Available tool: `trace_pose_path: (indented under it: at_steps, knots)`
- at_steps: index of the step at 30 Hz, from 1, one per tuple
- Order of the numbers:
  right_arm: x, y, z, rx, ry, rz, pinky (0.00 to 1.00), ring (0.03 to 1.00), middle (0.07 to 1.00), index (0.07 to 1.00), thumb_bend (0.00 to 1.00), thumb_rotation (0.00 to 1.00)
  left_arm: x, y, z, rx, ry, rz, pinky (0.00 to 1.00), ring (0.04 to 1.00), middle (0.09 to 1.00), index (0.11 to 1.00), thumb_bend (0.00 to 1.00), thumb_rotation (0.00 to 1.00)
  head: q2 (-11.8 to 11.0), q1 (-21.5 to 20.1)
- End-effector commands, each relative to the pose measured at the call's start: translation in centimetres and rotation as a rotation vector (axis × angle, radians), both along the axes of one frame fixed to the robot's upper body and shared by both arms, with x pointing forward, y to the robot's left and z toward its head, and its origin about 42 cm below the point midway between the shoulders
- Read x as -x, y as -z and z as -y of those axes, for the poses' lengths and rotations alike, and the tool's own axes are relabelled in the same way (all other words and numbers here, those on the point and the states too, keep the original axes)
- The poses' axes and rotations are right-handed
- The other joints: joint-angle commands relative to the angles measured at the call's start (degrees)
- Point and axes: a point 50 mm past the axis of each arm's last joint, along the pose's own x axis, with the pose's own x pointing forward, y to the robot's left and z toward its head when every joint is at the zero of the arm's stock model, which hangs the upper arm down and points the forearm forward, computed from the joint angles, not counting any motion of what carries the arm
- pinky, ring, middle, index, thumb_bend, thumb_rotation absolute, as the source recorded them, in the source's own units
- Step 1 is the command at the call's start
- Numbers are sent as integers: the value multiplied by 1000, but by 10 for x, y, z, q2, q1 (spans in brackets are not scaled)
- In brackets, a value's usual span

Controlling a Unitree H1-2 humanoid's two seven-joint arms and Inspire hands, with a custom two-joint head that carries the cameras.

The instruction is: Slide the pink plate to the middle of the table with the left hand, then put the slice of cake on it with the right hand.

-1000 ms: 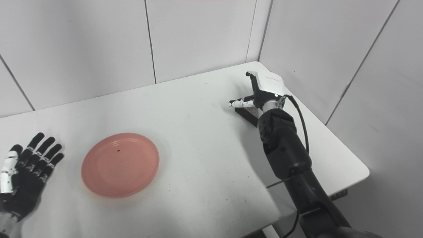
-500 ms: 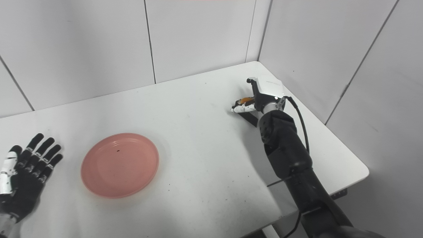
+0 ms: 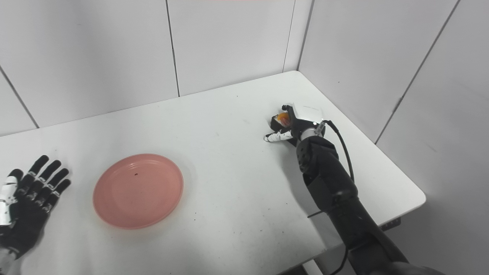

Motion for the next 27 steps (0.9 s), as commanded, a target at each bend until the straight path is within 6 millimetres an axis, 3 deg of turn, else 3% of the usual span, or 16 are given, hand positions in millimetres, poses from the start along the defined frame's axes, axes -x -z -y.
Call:
trace_pose_path:
  at_steps: [1, 7, 12, 14, 15, 17, 19, 27]
  knots:
    - [-6, -24, 8, 33, 8, 66, 677, 851, 882, 824, 858, 416, 10, 22, -9, -18, -6, -110, 962, 928, 938, 933, 352, 1000, 0, 0]
    - [-6, -28, 9, 25, 9, 70, 689, 865, 888, 824, 836, 388, 10, 22, -9, -26, -6, -107, 955, 923, 933, 928, 354, 1000, 1, 2]
    - [-7, -28, 14, 20, 29, 108, 697, 866, 877, 800, 795, 282, 11, 21, -9, -28, -7, -105, 951, 918, 930, 926, 358, 1000, 2, 2]
    - [-9, -28, 16, 8, 38, 144, 660, 777, 805, 746, 775, 171, 11, 21, -9, -27, -6, -104, 951, 920, 931, 928, 358, 1000, 2, 2]
    - [-9, -27, 16, 2, 43, 158, 572, 662, 709, 686, 753, 99, 11, 21, -9, -25, -6, -105, 952, 921, 933, 929, 358, 1000, 2, 2]
    - [-11, -27, 19, -19, 46, 181, 446, 524, 557, 552, 580, 72, 11, 20, -9, -22, -3, -106, 955, 924, 937, 934, 357, 1000, 2, 2]
    - [-11, -28, 20, -50, 40, 199, 369, 445, 471, 541, 539, 23, 11, 20, -8, -19, -2, -107, 955, 925, 938, 935, 354, 1000, 2, 2]
    - [-17, -27, 26, -67, 50, 164, 326, 407, 446, 542, 518, 0, 11, 20, -9, -22, -7, -109, 955, 925, 937, 935, 359, 1000, 4, 4]
